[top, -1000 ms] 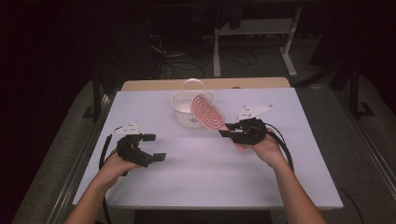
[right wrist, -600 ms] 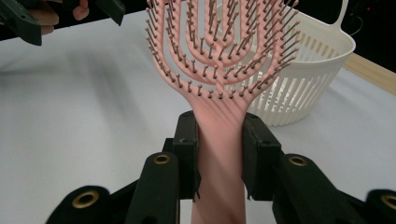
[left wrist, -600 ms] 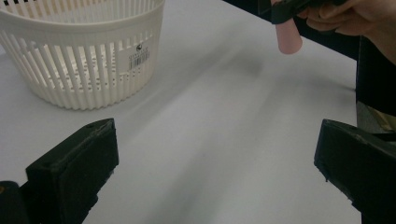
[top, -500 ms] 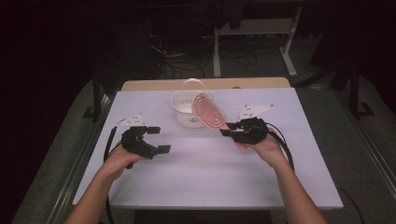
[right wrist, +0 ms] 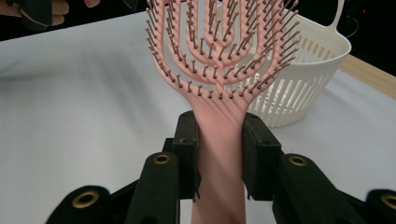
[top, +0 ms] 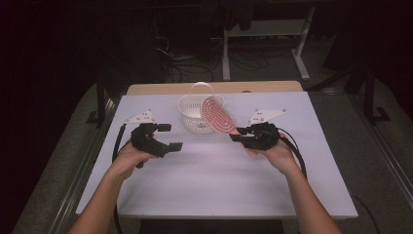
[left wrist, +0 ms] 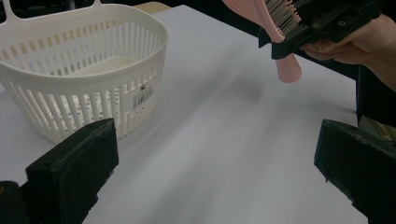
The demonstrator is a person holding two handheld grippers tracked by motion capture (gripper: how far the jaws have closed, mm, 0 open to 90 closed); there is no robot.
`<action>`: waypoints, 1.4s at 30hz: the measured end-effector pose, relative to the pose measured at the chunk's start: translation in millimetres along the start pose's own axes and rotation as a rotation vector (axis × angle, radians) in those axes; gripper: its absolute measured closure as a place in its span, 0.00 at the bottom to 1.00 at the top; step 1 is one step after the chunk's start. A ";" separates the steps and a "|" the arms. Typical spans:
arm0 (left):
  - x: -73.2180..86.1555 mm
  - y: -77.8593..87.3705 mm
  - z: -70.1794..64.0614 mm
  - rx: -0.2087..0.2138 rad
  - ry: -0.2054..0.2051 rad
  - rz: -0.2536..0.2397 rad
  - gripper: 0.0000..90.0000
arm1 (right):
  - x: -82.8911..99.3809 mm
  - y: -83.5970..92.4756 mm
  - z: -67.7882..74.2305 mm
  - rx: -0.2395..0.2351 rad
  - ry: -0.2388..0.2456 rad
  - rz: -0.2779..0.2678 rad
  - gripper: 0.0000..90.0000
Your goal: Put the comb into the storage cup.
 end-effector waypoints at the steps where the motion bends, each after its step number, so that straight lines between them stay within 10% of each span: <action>1: -1.1 -1.5 0.3 0.002 0.002 -0.003 0.00 | 0.0 0.0 -0.2 0.001 0.000 0.000 0.76; 42: -25.5 -23.3 -11.1 0.051 0.025 -0.068 0.00 | 12.5 -17.9 14.6 0.001 0.018 0.006 0.76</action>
Point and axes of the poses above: each handheld gripper's, and its own axes: y roughly backward along the jaws, x roughly out of its underside, z roughly to its left, the point moved 8 cm from there along -y, roughly forward along the jaws, and after that the axes turned 11 degrees about -z, right-handed, at the moved point
